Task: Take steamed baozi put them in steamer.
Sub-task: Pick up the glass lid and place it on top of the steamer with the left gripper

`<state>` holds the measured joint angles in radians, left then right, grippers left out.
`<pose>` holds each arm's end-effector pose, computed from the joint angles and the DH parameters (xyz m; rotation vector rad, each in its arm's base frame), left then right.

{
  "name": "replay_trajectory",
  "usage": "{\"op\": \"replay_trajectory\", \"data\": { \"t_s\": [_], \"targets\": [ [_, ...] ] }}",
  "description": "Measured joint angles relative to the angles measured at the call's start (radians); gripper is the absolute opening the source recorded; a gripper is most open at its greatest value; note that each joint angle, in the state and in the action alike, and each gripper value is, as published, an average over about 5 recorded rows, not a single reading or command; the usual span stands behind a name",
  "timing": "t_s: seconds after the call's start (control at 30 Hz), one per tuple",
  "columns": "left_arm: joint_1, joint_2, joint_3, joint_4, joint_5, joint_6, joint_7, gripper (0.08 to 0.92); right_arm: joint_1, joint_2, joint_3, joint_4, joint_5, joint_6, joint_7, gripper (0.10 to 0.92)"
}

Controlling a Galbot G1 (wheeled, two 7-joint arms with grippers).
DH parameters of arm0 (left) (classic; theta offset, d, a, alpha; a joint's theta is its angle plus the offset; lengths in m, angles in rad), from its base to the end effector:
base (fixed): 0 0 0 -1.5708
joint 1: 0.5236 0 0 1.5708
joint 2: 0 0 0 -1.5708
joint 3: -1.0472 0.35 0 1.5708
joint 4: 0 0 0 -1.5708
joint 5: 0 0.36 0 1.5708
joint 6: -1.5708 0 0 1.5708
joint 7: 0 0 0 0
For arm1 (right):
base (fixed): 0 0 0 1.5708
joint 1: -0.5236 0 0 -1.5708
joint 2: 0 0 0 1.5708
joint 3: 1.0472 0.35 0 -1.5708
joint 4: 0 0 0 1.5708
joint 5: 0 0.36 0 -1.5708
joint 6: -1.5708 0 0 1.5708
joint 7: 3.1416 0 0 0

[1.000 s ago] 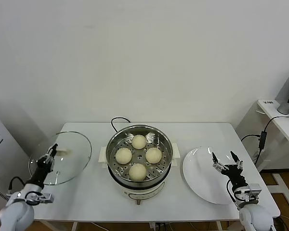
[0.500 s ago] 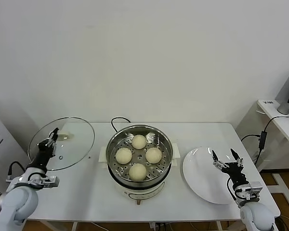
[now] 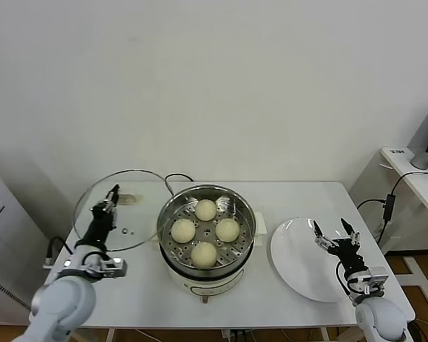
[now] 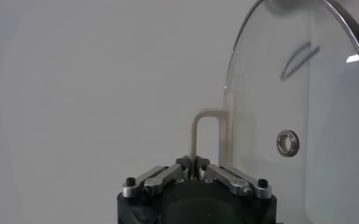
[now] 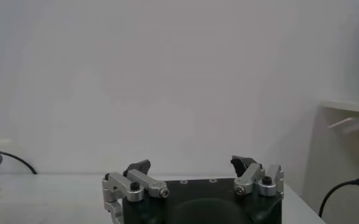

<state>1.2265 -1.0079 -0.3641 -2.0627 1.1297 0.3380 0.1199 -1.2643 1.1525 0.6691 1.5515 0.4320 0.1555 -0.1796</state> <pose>0.2763 0.0534 -0.2321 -0.0249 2.1514 2.1896 0.2821 -0.1927 -0.3745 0.0605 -3.1210 0.0147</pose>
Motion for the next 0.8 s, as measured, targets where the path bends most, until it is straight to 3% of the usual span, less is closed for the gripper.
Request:
{"op": "replay_trajectory", "data": {
  "t_s": [0.8],
  "targets": [
    [-0.077,-0.089,0.312,-0.064,0.201,0.279,0.118,0.111,0.008,0.008,-0.005,-0.02,-0.009,0.002,-0.001,0.823]
  ]
}}
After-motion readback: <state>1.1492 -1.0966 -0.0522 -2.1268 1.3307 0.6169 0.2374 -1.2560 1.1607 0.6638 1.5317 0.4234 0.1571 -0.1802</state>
